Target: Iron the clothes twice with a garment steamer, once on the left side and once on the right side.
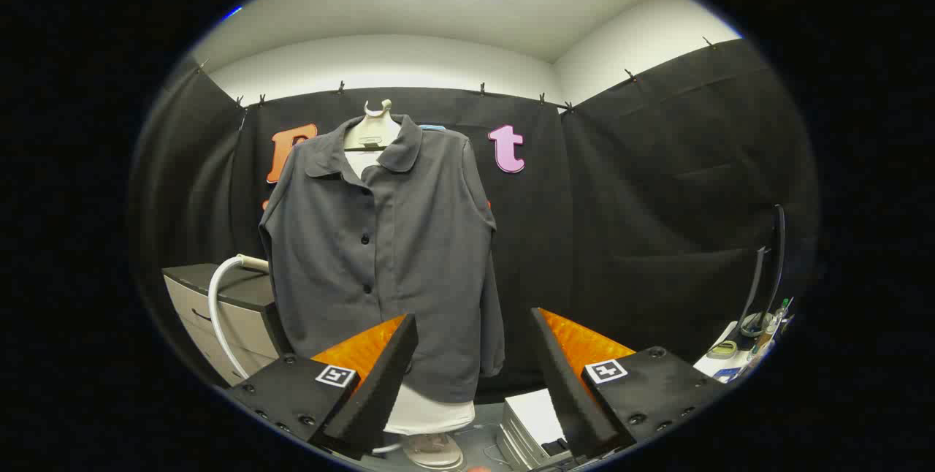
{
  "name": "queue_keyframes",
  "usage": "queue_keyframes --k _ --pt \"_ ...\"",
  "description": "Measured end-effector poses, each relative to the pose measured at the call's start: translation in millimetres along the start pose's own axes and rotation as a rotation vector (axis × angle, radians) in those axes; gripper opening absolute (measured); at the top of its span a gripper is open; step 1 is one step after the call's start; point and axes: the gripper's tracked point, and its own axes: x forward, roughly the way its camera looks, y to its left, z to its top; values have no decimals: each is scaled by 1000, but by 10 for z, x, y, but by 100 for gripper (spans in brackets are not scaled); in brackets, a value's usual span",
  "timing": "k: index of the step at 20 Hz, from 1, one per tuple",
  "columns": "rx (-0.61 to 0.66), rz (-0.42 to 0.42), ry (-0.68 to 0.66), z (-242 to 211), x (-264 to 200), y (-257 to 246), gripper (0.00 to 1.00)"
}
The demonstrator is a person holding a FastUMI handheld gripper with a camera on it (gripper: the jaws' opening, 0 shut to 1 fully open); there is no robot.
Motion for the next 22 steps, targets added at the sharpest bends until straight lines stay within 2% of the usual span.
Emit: queue_keyframes --k 13,22 --pt "-9 -3 -13 72 -194 -8 98" --pt "-2 21 -10 37 -224 194 98"
